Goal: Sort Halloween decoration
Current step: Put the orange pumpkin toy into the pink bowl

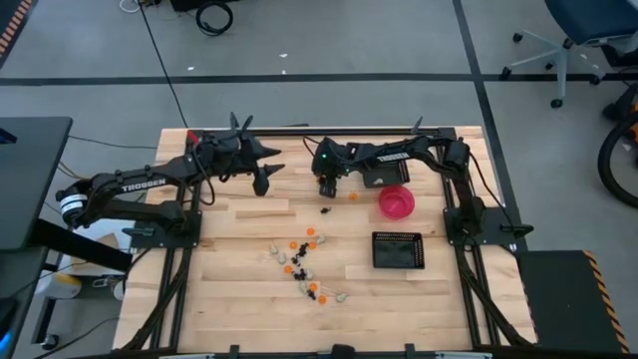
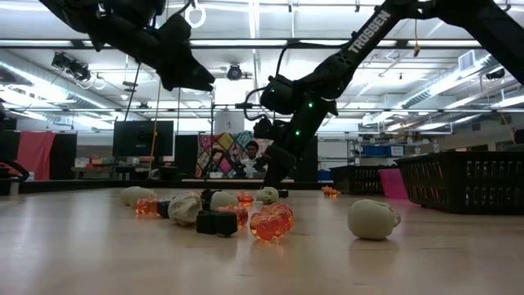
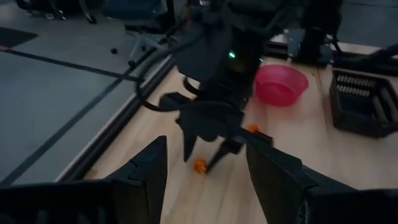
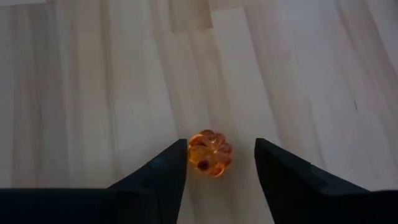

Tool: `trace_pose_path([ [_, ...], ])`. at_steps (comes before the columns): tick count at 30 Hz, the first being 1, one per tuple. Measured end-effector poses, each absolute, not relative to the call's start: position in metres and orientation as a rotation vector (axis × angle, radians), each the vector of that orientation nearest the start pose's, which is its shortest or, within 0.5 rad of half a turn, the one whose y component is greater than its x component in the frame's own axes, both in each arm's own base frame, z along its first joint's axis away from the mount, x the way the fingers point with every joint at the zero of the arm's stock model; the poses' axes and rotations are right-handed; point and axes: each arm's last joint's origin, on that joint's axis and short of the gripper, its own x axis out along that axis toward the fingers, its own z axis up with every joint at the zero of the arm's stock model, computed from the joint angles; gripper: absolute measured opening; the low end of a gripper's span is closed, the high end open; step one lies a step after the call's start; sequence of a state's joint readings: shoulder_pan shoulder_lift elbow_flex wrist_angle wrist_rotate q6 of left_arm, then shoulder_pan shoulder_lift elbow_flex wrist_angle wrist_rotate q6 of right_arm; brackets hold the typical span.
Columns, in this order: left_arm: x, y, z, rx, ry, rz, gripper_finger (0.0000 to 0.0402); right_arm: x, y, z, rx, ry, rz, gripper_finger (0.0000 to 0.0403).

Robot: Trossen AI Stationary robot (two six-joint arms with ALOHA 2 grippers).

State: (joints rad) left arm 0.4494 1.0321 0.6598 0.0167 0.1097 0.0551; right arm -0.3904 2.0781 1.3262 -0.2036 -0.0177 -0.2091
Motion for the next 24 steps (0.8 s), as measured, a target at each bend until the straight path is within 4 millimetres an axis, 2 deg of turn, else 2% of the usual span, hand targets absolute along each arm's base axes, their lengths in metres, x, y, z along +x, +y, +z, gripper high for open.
trace_pose_path([
  [9,0.208,0.083,0.260,-0.044,0.392,0.270,0.0192,0.391,-0.160,0.131,0.026,0.991,-0.246,0.0112],
  [15,0.208,0.082,0.260,-0.042,0.392,0.264,0.0192,0.387,-0.157,0.135,0.043,1.019,-0.245,0.0095],
  [24,0.208,0.082,0.260,-0.041,0.389,0.269,0.0192,0.377,-0.140,0.172,0.039,1.025,-0.224,0.0093],
])
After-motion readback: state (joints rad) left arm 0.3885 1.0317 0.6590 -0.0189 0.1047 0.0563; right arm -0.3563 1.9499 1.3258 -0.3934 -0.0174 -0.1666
